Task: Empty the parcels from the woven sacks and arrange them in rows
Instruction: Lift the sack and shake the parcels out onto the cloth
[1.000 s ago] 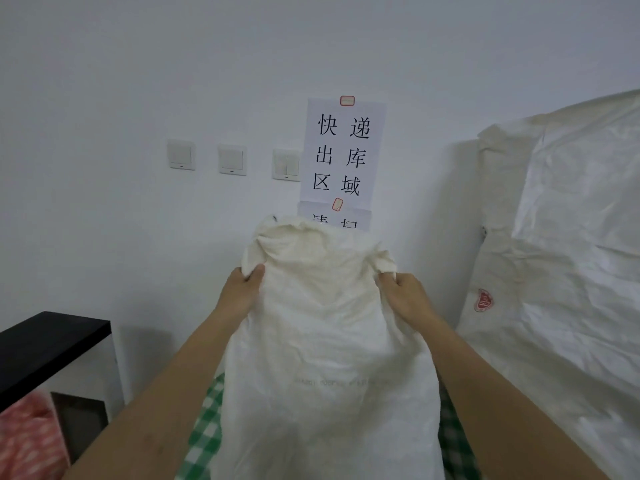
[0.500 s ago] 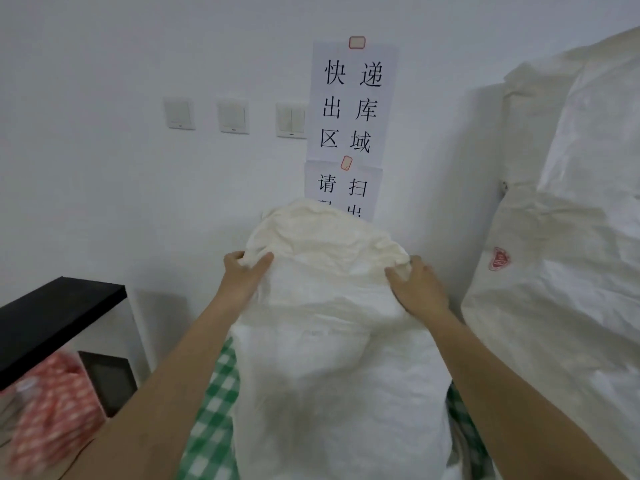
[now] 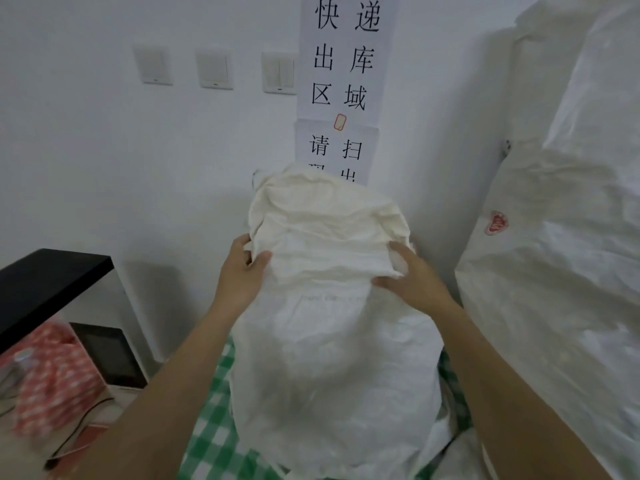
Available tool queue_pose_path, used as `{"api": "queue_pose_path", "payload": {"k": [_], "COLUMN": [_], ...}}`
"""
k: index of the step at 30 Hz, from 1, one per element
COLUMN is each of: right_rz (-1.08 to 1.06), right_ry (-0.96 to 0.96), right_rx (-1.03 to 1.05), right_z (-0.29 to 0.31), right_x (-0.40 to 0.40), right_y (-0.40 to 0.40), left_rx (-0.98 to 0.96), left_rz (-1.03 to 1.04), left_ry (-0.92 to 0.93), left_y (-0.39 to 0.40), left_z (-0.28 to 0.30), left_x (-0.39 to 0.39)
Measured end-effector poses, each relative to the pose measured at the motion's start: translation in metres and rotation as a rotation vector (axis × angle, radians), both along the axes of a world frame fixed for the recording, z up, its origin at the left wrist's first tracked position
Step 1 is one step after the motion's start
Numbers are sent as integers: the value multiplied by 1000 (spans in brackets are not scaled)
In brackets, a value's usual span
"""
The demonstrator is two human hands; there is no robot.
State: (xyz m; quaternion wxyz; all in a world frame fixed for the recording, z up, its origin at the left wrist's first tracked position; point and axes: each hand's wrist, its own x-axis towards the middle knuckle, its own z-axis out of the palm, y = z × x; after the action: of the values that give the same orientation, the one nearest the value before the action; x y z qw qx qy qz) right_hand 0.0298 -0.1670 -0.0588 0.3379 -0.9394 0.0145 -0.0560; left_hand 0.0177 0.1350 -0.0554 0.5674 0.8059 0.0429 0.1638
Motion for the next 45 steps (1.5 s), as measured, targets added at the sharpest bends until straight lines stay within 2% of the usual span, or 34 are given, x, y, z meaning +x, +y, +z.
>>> {"api": "queue_pose_path", "payload": {"k": [2,7,9,11,13,15,18,21,25,30,33,35,38,39,41,44,45], "right_rz": [-51,-107,-152,-201,-279,-332,-377,-238,-175,-196,-215,-214,-192,-212,-230,-196,-173], "right_ry": [-7,52,72,54,54,65,273,475,414,391,314,197,-80,-137,-112,62,41], "right_rx": [181,1,-13,80,292,335,70,134,30,-36,-80,30,641,737,683,433,464], "right_z": [-9,-21,-25,-28,-30,-33,-43,-48,-54,-56,-49,-25,13,16,6,-2,3], "right_x": [5,1,4,8,9,7,14,18,19,19,26,33,37,35,33,38,41], "right_y": [0,9,8,4,1,-1,-8,-10,-10,0,14,24,28,29,38,49,51], "left_rx": [-19,129,362,628,686,580,364,283,267,193,157,60,-226,-304,-339,-328,-355], "left_rz": [19,-95,-144,-129,-157,-196,-158,-112,-145,-91,-44,-9,30,33,15,-46,-58], "left_ry": [-8,114,166,241,279,250,267,344,381,305,296,215,-1,-40,-1,192,200], "left_y": [-6,-18,-16,-9,-3,-1,-2,-4,-7,-11,-16,-19,-20,-21,-28,-41,-42], "left_z": [-3,-13,-18,-24,-32,-38,-40,-40,-44,-53,-42,-19,19,28,25,26,32], "left_x": [1,3,5,9,13,15,14,14,17,25,36,44,54,56,57,59,59]}}
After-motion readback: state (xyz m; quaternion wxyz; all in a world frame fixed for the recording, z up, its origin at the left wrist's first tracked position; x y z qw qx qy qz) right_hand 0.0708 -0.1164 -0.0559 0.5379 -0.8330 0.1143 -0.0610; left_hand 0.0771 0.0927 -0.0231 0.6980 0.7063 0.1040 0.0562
